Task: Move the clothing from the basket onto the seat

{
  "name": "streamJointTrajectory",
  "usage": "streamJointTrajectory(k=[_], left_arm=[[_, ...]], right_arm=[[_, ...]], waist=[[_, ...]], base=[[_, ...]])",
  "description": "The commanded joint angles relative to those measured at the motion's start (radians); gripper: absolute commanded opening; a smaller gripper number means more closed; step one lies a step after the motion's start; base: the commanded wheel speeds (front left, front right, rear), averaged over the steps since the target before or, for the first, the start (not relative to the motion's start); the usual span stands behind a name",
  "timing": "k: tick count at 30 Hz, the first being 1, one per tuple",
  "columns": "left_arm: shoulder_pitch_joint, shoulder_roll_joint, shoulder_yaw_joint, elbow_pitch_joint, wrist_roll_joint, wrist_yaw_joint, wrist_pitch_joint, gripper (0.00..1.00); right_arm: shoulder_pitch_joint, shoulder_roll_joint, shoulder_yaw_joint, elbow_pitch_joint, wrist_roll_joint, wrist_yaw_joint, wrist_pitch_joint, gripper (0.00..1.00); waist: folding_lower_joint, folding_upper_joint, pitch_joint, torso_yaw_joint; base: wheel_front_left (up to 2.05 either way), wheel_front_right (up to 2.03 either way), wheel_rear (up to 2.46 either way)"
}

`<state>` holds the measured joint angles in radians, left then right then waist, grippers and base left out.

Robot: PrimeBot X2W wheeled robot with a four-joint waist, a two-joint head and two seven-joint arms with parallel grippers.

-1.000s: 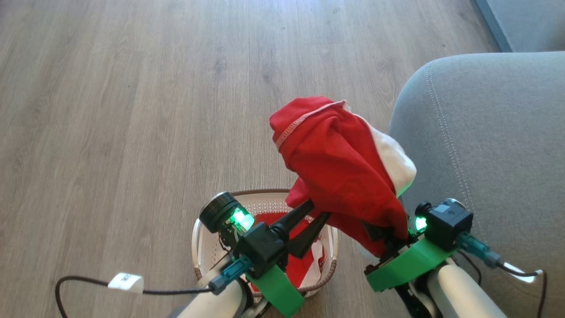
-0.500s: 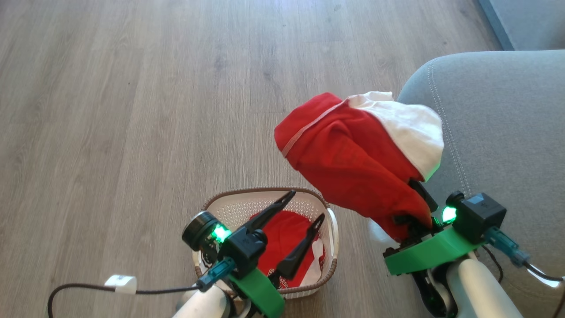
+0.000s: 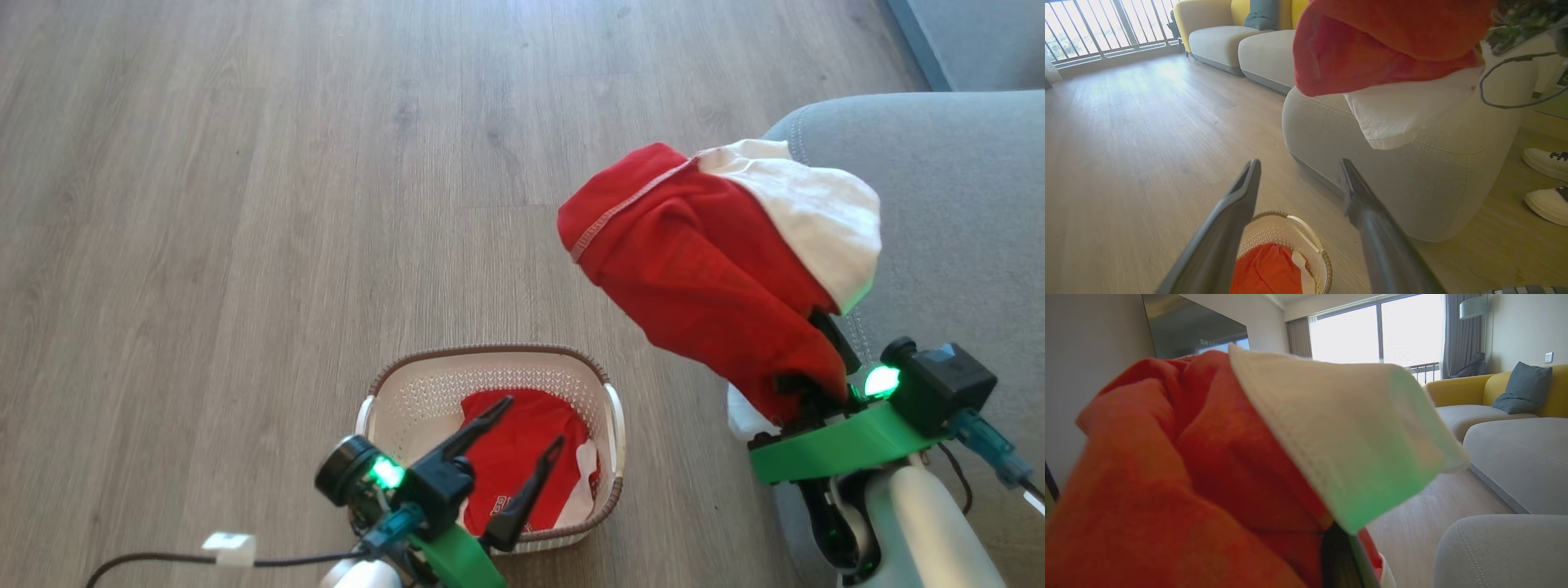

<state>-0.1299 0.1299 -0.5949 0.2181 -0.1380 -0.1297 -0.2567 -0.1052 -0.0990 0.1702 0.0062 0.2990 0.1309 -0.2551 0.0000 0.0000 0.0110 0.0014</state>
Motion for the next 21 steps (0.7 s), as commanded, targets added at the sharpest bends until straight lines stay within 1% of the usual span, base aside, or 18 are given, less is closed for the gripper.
streamJointTrajectory(k=[1, 9, 18, 21], left_arm=[[-0.030, 0.005, 0.045, -0.026, 0.004, -0.001, -0.005, 1.00], [-0.002, -0.012, 0.081, -0.032, 0.003, -0.001, -0.005, 1.00], [0.026, -0.020, 0.109, -0.034, 0.017, -0.001, -0.005, 1.00], [0.036, -0.023, 0.114, -0.031, 0.022, -0.001, -0.005, 1.00]], right_arm=[[-0.023, 0.006, 0.015, -0.042, 0.000, 0.000, -0.007, 0.00], [-0.020, 0.007, 0.000, -0.043, -0.004, 0.000, -0.007, 0.00], [-0.019, 0.009, -0.002, -0.039, -0.004, 0.000, -0.007, 0.00], [-0.013, 0.010, -0.024, -0.028, -0.012, 0.000, -0.007, 0.00]], waist=[[0.0000, 0.0000, 0.000, 0.000], [0.0000, 0.0000, 0.002, -0.006], [0.0000, 0.0000, -0.005, -0.011], [0.0000, 0.0000, -0.005, -0.010]], base=[[0.00, 0.00, 0.00], [0.00, 0.00, 0.00], [0.00, 0.00, 0.00], [0.00, 0.00, 0.00]])
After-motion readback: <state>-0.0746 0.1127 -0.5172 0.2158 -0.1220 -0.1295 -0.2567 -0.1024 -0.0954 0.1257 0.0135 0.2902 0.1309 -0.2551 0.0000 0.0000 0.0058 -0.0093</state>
